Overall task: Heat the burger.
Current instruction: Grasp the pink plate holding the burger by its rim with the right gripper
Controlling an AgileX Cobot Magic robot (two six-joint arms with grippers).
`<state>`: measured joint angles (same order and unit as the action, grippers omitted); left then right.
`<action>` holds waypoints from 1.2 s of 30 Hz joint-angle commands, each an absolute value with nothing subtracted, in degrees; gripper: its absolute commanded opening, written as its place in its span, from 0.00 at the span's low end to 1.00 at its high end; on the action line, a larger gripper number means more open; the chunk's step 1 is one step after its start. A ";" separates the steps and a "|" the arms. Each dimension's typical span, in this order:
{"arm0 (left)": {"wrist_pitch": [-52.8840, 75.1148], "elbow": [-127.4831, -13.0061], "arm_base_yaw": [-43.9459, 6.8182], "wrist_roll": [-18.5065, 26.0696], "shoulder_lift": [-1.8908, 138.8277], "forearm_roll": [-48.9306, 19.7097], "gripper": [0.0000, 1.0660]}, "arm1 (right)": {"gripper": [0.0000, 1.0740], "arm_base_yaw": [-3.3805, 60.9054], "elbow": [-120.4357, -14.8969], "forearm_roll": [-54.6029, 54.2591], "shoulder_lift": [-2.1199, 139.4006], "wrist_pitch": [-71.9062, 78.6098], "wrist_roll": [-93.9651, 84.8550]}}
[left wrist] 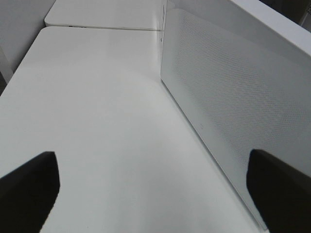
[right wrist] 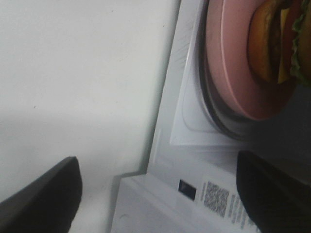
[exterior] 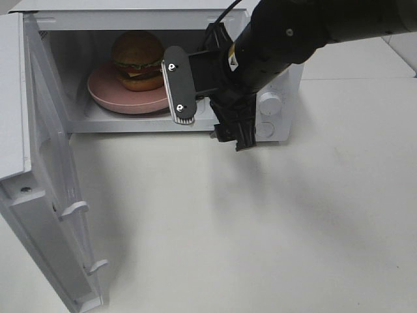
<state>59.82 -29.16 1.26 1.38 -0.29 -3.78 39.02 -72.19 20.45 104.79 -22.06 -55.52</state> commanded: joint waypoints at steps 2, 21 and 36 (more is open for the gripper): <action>59.42 -28.88 1.38 1.20 -1.49 -4.24 0.94 | 0.75 39.36 -75.80 20.74 107.66 -20.40 -55.06; 59.42 -28.88 1.38 1.20 -1.49 -4.24 0.94 | 0.73 39.36 -88.98 20.68 119.58 -19.48 -55.18; 59.42 -28.88 1.38 1.20 -1.49 -4.24 0.94 | 0.71 41.31 -98.26 18.56 128.63 -19.37 -55.06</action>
<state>59.82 -29.16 1.26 1.38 -0.29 -3.78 41.20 -97.63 18.91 128.40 -19.54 -55.52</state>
